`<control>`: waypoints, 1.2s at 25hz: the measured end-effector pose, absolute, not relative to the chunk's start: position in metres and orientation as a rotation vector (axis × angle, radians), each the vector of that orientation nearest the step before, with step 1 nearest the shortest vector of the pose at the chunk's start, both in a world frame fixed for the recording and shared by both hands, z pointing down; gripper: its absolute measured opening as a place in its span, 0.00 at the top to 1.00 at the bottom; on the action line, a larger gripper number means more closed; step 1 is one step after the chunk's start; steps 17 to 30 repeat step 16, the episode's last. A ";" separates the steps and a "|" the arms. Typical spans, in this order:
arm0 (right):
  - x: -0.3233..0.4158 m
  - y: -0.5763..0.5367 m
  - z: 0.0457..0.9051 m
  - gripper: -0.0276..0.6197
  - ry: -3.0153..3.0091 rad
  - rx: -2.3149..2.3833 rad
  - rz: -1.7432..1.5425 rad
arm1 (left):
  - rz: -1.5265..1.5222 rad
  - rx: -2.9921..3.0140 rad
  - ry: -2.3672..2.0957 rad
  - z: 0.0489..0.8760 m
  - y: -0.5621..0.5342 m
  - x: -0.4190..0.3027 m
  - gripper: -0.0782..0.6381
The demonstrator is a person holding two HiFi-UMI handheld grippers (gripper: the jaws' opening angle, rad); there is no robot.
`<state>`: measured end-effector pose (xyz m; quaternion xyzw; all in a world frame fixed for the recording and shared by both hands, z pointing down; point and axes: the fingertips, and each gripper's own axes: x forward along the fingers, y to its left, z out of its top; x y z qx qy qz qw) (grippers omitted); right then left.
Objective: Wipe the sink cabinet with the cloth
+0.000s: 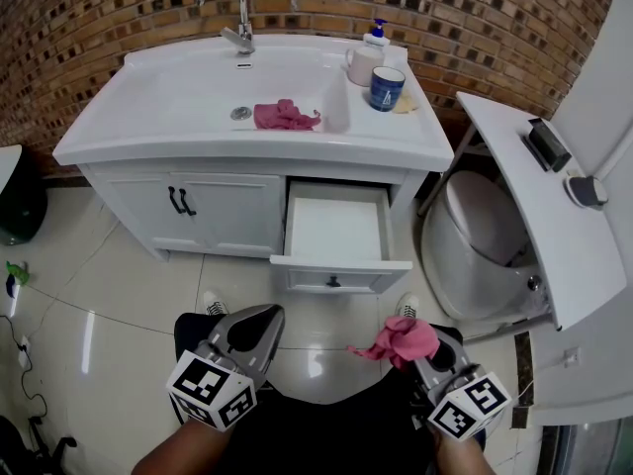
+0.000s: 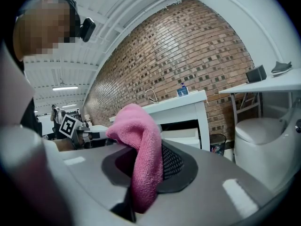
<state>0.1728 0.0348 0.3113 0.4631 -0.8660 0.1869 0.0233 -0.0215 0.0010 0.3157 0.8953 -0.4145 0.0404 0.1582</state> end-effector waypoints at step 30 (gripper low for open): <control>0.175 0.037 0.311 0.84 -2.667 1.432 0.532 | 0.119 2.558 -1.178 0.318 -0.001 -0.019 0.88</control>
